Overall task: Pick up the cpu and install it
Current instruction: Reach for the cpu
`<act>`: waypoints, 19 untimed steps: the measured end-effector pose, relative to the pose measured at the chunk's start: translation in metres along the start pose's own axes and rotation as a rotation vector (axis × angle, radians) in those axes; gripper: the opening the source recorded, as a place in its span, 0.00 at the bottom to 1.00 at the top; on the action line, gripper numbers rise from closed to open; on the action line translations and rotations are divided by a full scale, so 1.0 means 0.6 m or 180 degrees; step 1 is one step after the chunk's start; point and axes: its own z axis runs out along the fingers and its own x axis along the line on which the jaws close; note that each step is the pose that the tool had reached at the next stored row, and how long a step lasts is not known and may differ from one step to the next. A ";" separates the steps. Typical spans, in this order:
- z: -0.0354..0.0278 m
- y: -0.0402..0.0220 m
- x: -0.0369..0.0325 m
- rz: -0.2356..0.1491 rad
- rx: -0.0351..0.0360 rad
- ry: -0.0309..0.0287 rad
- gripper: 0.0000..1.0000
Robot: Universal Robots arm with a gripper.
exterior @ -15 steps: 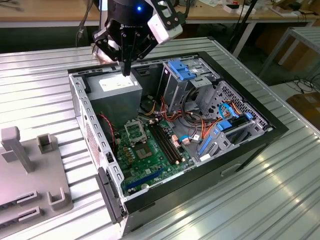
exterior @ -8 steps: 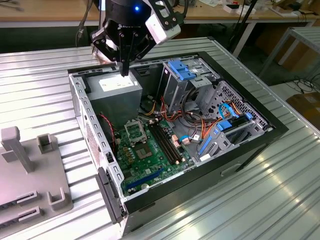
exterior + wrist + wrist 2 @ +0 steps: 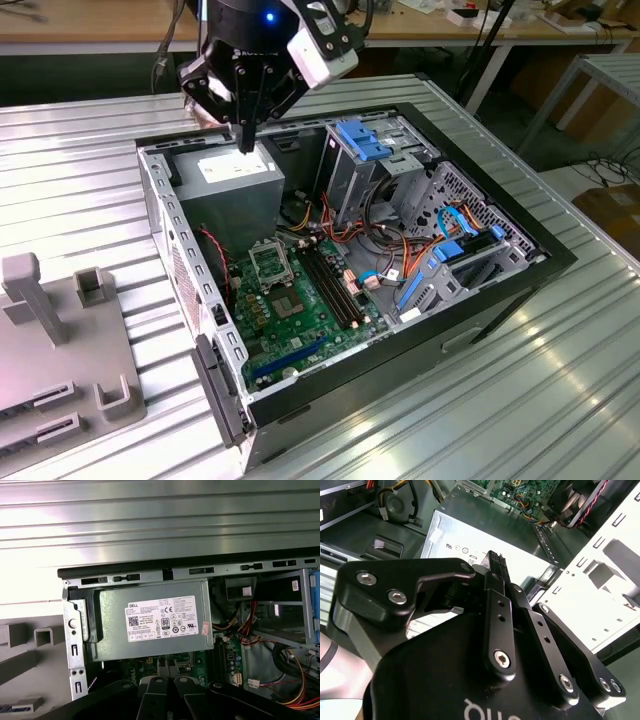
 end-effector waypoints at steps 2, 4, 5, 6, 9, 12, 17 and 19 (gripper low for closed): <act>0.000 0.000 0.001 0.0000 0.0000 0.0000 0.11; 0.000 0.000 0.002 0.0000 0.0000 0.0000 0.11; 0.000 0.000 0.003 0.0000 0.0000 0.0000 0.11; 0.000 0.000 0.004 0.0000 0.0000 0.0000 0.11; 0.000 0.000 0.005 0.0000 0.0000 0.0000 0.11; 0.000 -0.001 0.007 0.0000 0.0000 0.0001 0.11; 0.000 -0.001 0.009 0.0000 0.0000 0.0001 0.11; 0.000 -0.001 0.010 0.0000 0.0000 0.0001 0.11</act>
